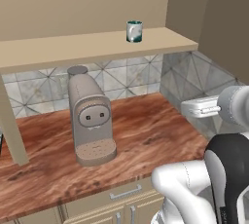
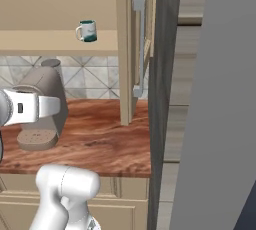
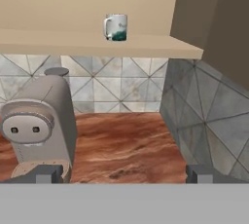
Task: Open the cabinet directly in front. Then move the liquor and the mug to the dining counter with the candle on it.
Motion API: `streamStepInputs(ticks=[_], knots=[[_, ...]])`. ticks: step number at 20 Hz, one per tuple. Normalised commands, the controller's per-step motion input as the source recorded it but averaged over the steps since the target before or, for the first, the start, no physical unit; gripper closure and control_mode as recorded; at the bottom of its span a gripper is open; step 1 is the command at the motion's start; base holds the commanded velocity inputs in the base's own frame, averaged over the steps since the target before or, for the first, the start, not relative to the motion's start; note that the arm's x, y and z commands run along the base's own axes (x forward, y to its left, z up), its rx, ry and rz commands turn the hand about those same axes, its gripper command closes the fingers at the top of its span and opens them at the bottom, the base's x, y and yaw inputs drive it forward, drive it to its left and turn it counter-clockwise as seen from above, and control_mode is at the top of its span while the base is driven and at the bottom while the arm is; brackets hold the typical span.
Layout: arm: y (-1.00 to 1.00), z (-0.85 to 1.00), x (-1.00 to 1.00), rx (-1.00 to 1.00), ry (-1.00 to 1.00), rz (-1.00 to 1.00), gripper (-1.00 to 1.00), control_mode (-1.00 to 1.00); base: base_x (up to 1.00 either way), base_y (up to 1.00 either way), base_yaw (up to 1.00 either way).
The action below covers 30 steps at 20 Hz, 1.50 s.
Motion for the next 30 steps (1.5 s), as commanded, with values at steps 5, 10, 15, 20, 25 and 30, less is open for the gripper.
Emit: streamStepInputs(ticks=[5,10,15,20,25,30], knots=[[0.04,0.84,-0.03,0.00,-0.15,-0.03,-1.00,-1.00,0.00,0.00,0.00],[0.15,0.95,0.00,-0.01,-0.05,-0.06,-1.00,-1.00,0.00,0.00,0.00],[0.30,0.41,0.09,-0.01,0.00,-0.06,-1.00,-1.00,0.00,0.00,0.00],[0.41,0.01,0.09,0.00,0.00,0.00,-1.00,-1.00,0.00,0.00,0.00],[0.19,0.00,0.02,0.00,-0.02,0.00,-1.00,-1.00,0.00,0.00,0.00],[0.00,0.00,0.40,0.00,0.00,0.00,-1.00,-1.00,0.00,0.00,0.00]])
